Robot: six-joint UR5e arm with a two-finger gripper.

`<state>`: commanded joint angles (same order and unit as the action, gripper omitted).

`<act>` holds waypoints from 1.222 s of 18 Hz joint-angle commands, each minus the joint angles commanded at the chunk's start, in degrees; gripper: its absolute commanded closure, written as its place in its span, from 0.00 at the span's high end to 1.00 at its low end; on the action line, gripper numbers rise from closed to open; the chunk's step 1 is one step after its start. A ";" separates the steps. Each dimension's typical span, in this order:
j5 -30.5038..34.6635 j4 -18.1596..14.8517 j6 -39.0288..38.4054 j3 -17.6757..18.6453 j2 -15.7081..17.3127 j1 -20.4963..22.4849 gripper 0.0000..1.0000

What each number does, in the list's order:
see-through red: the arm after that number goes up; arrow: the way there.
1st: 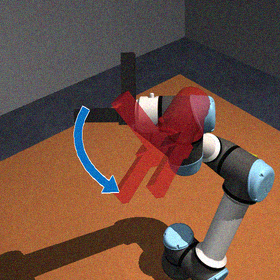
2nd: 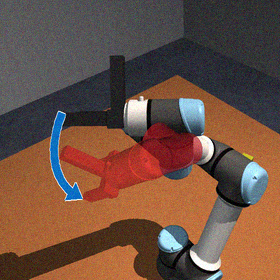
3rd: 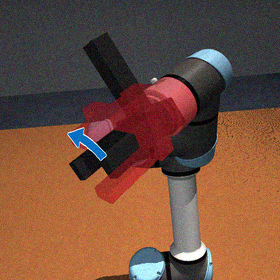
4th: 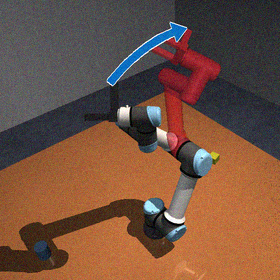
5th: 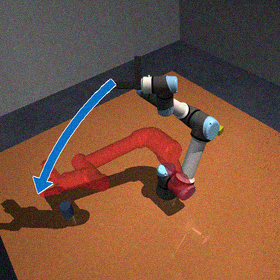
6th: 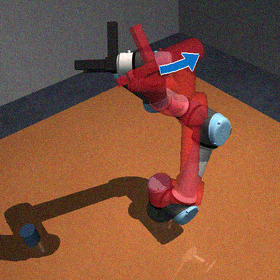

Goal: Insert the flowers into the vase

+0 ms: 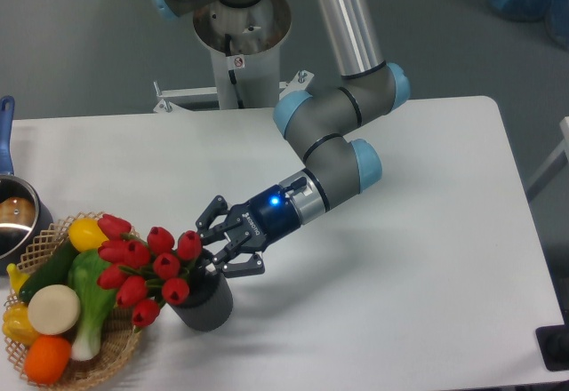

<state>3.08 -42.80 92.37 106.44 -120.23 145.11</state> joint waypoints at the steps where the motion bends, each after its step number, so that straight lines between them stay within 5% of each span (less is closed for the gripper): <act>1: 0.00 0.00 0.00 0.00 0.09 0.26 0.49; 5: 0.09 0.00 0.00 -0.70 0.26 0.61 0.91; 7: 0.09 0.00 -0.09 -0.36 0.53 0.79 1.00; 12: 1.14 0.09 0.26 -0.44 2.01 1.49 1.00; 16: 7.89 -0.09 -0.17 -0.44 6.67 3.43 1.00; 22: 18.62 0.00 0.97 -3.25 9.31 7.20 1.00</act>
<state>21.70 -42.80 93.34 103.19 -110.92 152.31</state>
